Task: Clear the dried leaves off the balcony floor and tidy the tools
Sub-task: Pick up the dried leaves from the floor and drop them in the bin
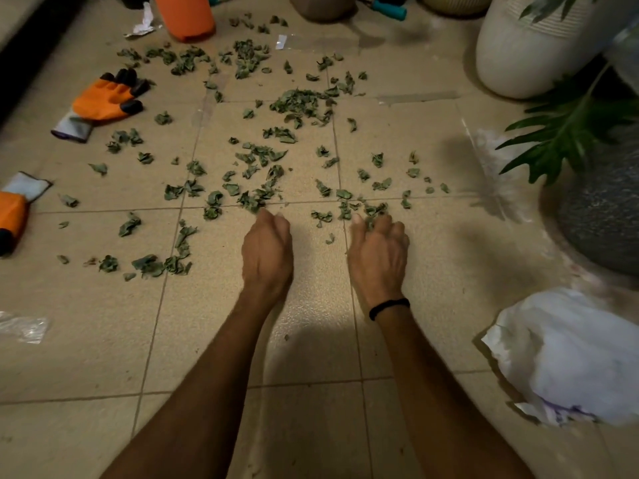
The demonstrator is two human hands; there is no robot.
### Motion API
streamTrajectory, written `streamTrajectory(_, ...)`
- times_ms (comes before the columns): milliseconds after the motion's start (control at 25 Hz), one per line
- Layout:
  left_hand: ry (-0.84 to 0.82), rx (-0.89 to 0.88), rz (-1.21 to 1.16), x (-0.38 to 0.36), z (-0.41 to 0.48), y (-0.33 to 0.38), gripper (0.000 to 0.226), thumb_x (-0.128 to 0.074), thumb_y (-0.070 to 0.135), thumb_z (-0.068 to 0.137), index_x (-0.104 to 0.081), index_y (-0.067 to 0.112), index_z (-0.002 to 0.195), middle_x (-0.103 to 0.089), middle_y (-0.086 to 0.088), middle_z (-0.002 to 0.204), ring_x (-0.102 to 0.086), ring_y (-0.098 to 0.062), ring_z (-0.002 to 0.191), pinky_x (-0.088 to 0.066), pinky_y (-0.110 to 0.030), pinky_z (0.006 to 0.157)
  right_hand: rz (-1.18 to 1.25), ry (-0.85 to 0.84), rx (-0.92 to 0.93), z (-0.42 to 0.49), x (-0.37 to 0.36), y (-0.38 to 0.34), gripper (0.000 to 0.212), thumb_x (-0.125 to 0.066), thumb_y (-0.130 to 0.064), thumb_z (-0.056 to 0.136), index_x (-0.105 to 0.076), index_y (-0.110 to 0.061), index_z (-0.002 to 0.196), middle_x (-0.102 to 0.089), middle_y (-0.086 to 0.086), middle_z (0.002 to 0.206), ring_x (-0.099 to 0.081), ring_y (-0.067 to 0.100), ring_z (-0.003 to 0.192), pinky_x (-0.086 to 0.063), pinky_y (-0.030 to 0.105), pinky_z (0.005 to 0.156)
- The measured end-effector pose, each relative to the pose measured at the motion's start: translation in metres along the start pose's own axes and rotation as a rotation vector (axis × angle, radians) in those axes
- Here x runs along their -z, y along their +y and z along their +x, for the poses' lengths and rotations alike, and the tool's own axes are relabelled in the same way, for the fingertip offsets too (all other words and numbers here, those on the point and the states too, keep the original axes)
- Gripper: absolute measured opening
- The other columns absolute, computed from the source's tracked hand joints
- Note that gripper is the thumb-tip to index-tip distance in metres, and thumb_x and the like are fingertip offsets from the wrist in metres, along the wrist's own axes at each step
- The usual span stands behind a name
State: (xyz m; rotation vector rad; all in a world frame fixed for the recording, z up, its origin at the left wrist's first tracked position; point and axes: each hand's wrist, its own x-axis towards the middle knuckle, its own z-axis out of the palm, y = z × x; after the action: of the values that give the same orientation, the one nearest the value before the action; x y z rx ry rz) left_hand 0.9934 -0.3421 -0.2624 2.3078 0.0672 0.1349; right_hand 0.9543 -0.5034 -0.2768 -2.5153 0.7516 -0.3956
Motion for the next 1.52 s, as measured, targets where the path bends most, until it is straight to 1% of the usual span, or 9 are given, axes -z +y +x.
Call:
streamTrajectory(240,0.173,0.122,-0.093,0.035,-0.047,-0.019,0.018,-0.036,0.020,0.109,-0.052,0.010,0.110,-0.058,0.004,0.081,-0.053,-0.013,0.064,-0.038,-0.018,0.055,-0.075,-0.075,0.033,0.014,-0.002,0.004,0.026,-0.042,-0.014,0.102,-0.048,-0.004,0.125,-0.061,0.016,0.109,-0.059,0.031,0.096,-0.050,0.037,0.073)
streamTrajectory(400,0.042,-0.039,0.127,0.025,-0.060,-0.035,0.026,-0.034,0.024,0.109,-0.058,0.013,0.107,-0.059,-0.002,0.093,-0.053,-0.019,0.086,-0.035,-0.028,0.072,0.098,-0.092,0.056,-0.005,-0.004,-0.012,0.026,-0.036,-0.020,0.104,-0.047,-0.002,0.120,-0.062,0.012,0.097,-0.061,0.026,0.083,-0.053,0.038,0.067)
streamTrajectory(640,-0.031,-0.149,0.291,0.013,-0.079,-0.037,0.036,-0.054,0.048,0.099,-0.059,0.014,0.109,-0.058,-0.003,0.097,-0.043,-0.018,0.088,-0.046,-0.038,0.074,-0.119,-0.177,0.178,-0.013,-0.012,-0.034,0.056,-0.038,-0.056,0.100,-0.047,-0.006,0.126,-0.063,0.015,0.105,-0.062,0.031,0.089,-0.048,0.034,0.067)
streamTrajectory(800,0.009,-0.154,0.276,0.011,-0.084,-0.035,0.021,-0.051,0.036,0.103,-0.054,0.018,0.093,-0.052,0.001,0.088,-0.039,-0.015,0.083,-0.042,-0.035,0.068,-0.322,-0.230,0.300,-0.010,-0.012,-0.036,0.024,-0.040,-0.025,0.105,-0.049,-0.008,0.118,-0.066,0.013,0.100,-0.066,0.032,0.083,-0.050,0.035,0.065)
streamTrajectory(1000,0.048,-0.120,0.309,0.013,-0.086,-0.023,0.017,-0.047,0.023,0.105,-0.054,0.014,0.093,-0.053,-0.004,0.085,-0.039,-0.016,0.079,-0.037,-0.035,0.068,0.021,-0.330,-0.020,-0.010,0.017,-0.038,0.025,-0.036,-0.013,0.099,-0.059,-0.006,0.106,-0.065,0.011,0.091,-0.063,0.029,0.082,-0.045,0.028,0.061)
streamTrajectory(1200,0.083,0.303,-0.044,0.053,-0.084,-0.014,0.039,-0.032,0.029,0.109,-0.060,0.003,0.099,-0.061,-0.008,0.088,-0.056,-0.023,0.078,-0.043,-0.035,0.072,0.960,-0.549,-0.536,-0.068,0.042,-0.022,0.021,-0.049,-0.023,0.094,-0.049,-0.017,0.073,-0.042,-0.003,0.055,-0.030,0.011,0.044,-0.023,0.022,0.044)
streamTrajectory(1320,0.096,0.592,-0.264,0.088,-0.093,-0.026,0.051,-0.034,0.034,0.100,-0.066,-0.005,0.105,-0.068,-0.026,0.108,-0.063,-0.041,0.100,-0.052,-0.045,0.089,1.070,-0.670,-0.609,-0.103,0.046,-0.040,0.026,-0.050,-0.018,0.092,-0.042,-0.023,0.068,-0.033,-0.004,0.055,-0.021,0.010,0.045,-0.017,0.021,0.046)
streamTrajectory(1400,0.147,0.777,-0.492,0.115,-0.104,-0.025,0.039,-0.038,0.024,0.093,-0.067,-0.002,0.099,-0.066,-0.028,0.108,-0.065,-0.039,0.089,-0.049,-0.036,0.075,1.080,-0.734,-0.551,-0.120,0.055,-0.063,0.029,-0.050,-0.018,0.092,-0.039,-0.024,0.067,-0.030,-0.004,0.056,-0.020,0.010,0.044,-0.016,0.020,0.044)
streamTrajectory(1520,0.292,0.934,-0.810,0.165,-0.120,-0.014,0.024,-0.035,0.010,0.088,-0.044,0.020,0.068,-0.040,-0.007,0.063,-0.029,-0.017,0.048,-0.025,-0.021,0.047,1.111,-0.808,-0.445,-0.141,0.069,-0.107,0.029,-0.049,-0.018,0.094,-0.036,-0.023,0.069,-0.028,-0.003,0.057,-0.019,0.010,0.044,-0.015,0.020,0.043)
